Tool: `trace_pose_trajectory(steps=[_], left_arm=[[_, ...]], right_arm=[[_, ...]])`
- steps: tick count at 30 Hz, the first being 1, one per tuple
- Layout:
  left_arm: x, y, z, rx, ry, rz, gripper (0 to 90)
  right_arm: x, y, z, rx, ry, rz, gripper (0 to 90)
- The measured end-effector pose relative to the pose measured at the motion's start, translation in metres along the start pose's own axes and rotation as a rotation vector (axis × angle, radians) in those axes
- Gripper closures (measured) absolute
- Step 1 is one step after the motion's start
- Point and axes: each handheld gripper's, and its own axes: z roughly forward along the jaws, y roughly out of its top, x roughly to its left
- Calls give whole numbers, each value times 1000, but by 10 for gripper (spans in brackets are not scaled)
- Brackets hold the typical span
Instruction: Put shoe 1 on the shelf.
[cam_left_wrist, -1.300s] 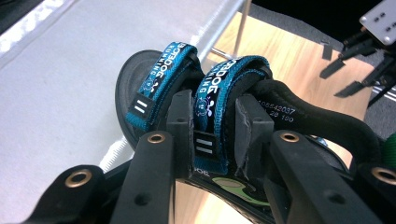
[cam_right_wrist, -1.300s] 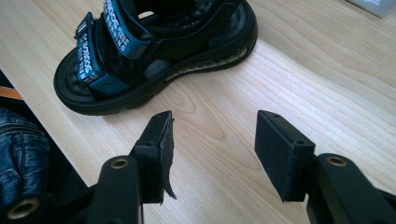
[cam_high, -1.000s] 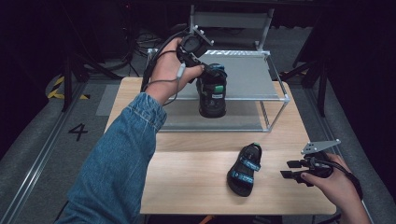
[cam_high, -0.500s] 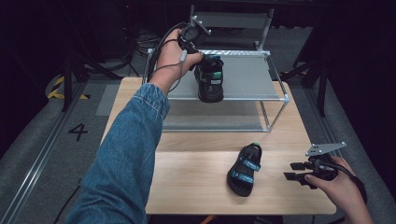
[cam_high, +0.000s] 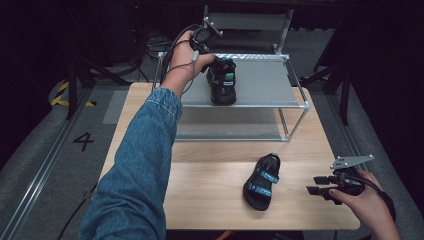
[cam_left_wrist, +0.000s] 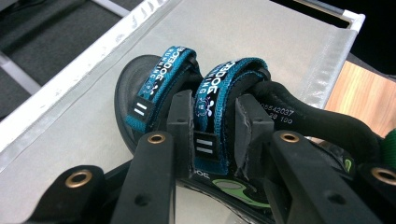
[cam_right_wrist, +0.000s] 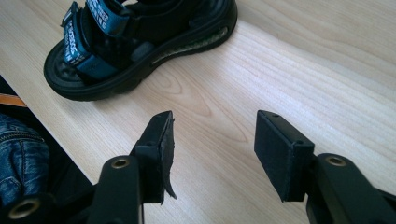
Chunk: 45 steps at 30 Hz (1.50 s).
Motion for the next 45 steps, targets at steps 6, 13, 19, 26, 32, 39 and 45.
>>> trace_pose_trajectory(steps=[6,13,19,26,32,39,45], left_arm=[[6,-1,11,16,-15,21,713],[12,-2,20,32,-16,36,714],[15,-3,22,28,12,45,714],[17,-5,25,33,24,43,713],[17,-8,27,20,25,13,669],[8,-14,15,-112,-13,-61,443],[-10,-20,-13,-145,-4,-38,397]], right_arm=[[-1,-5,-2,-2,-9,7,485],[-3,-9,-2,5,-16,23,485],[-3,-10,-1,7,-15,25,485],[-2,-9,-1,4,-8,21,484],[-1,-7,-2,0,-6,12,484],[-1,-3,2,5,0,5,484],[3,6,9,12,16,-20,482]])
